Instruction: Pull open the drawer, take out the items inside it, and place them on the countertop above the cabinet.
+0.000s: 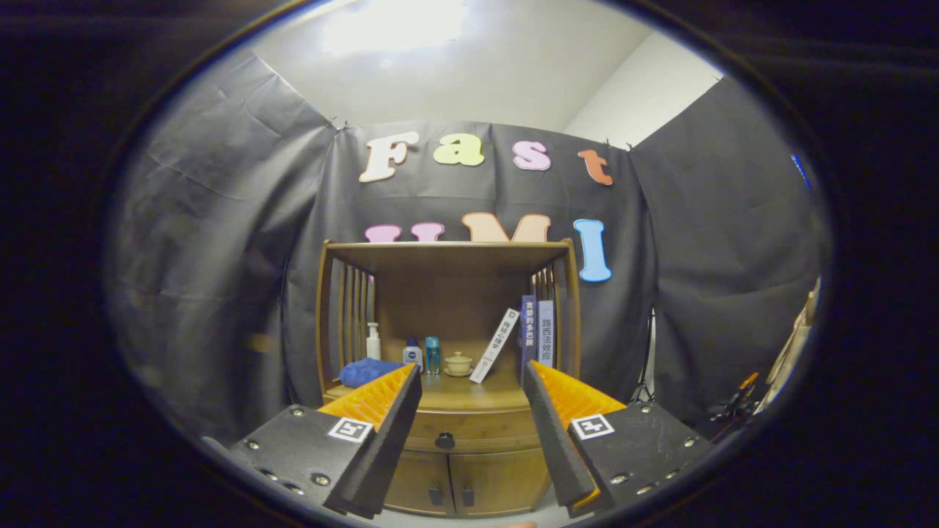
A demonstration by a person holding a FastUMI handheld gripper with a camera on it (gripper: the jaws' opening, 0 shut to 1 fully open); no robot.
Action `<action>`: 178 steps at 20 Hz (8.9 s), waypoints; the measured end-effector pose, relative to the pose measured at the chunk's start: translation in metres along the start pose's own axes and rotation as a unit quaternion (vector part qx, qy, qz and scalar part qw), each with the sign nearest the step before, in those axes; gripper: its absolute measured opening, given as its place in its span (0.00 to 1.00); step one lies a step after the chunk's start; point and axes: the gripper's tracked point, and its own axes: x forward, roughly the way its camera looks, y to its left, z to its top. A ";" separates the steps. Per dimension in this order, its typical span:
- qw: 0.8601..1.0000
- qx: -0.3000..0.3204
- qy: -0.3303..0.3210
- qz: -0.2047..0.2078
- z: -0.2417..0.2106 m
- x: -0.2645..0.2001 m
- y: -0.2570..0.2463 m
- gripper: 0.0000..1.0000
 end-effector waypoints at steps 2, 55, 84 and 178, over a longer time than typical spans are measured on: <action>1.000 0.001 0.005 -0.003 -0.004 0.003 0.000 0.83; 0.937 0.037 0.342 -0.067 -0.310 0.088 0.044 0.26; 0.950 -0.011 0.303 -0.075 -0.183 0.088 0.068 0.58; 0.970 0.018 0.214 -0.111 -0.188 0.045 0.044 0.62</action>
